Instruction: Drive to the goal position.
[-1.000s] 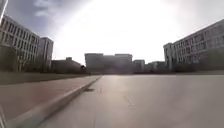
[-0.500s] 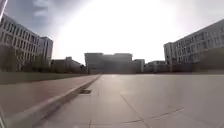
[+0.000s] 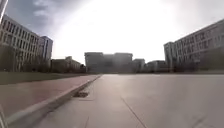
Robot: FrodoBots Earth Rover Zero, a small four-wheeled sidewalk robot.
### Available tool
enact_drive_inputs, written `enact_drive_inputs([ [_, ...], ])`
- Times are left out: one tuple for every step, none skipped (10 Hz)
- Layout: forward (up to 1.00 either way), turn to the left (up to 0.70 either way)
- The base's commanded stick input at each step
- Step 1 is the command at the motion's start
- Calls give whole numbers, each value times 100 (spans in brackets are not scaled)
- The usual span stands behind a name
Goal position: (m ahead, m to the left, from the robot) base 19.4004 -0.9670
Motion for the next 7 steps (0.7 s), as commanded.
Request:
enact_drive_inputs([
  [100,0],
  [100,0],
  [100,0],
  [100,0],
  [100,0],
  [100,0],
  [100,0],
])
